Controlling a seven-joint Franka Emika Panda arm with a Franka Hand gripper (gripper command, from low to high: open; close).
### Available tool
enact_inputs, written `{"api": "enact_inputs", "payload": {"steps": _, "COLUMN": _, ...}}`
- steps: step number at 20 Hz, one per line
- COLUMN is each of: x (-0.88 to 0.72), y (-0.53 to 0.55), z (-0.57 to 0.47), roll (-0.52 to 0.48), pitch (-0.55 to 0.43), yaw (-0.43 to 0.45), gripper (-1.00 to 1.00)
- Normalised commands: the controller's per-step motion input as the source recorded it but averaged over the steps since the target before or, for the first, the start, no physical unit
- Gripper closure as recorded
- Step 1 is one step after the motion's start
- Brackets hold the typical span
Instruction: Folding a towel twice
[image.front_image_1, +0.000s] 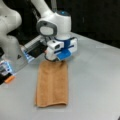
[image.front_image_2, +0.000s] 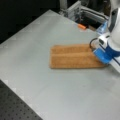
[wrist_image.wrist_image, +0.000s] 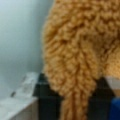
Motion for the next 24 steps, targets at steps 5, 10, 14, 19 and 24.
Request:
{"api": "enact_inputs", "payload": {"steps": 5, "x": 0.06, "y": -0.05, "z": 0.39, "roll": 0.055, "pitch": 0.254, "yaw": 0.037, "gripper": 1.0}}
{"api": "enact_inputs", "payload": {"steps": 10, "x": 0.22, "y": 0.0, "z": 0.28, "roll": 0.02, "pitch": 0.231, "yaw": 0.015, "gripper": 1.0}}
{"api": "enact_inputs", "payload": {"steps": 14, "x": 0.32, "y": -0.06, "z": 0.27, "roll": -0.026, "pitch": 0.263, "yaw": 0.079, "gripper": 1.0}}
{"api": "enact_inputs", "payload": {"steps": 19, "x": 0.37, "y": -0.15, "z": 0.3, "roll": -0.057, "pitch": 0.265, "yaw": 0.139, "gripper": 1.0}}
{"api": "enact_inputs", "payload": {"steps": 24, "x": 0.35, "y": -0.25, "z": 0.28, "roll": -0.088, "pitch": 0.28, "yaw": 0.3, "gripper": 1.0}}
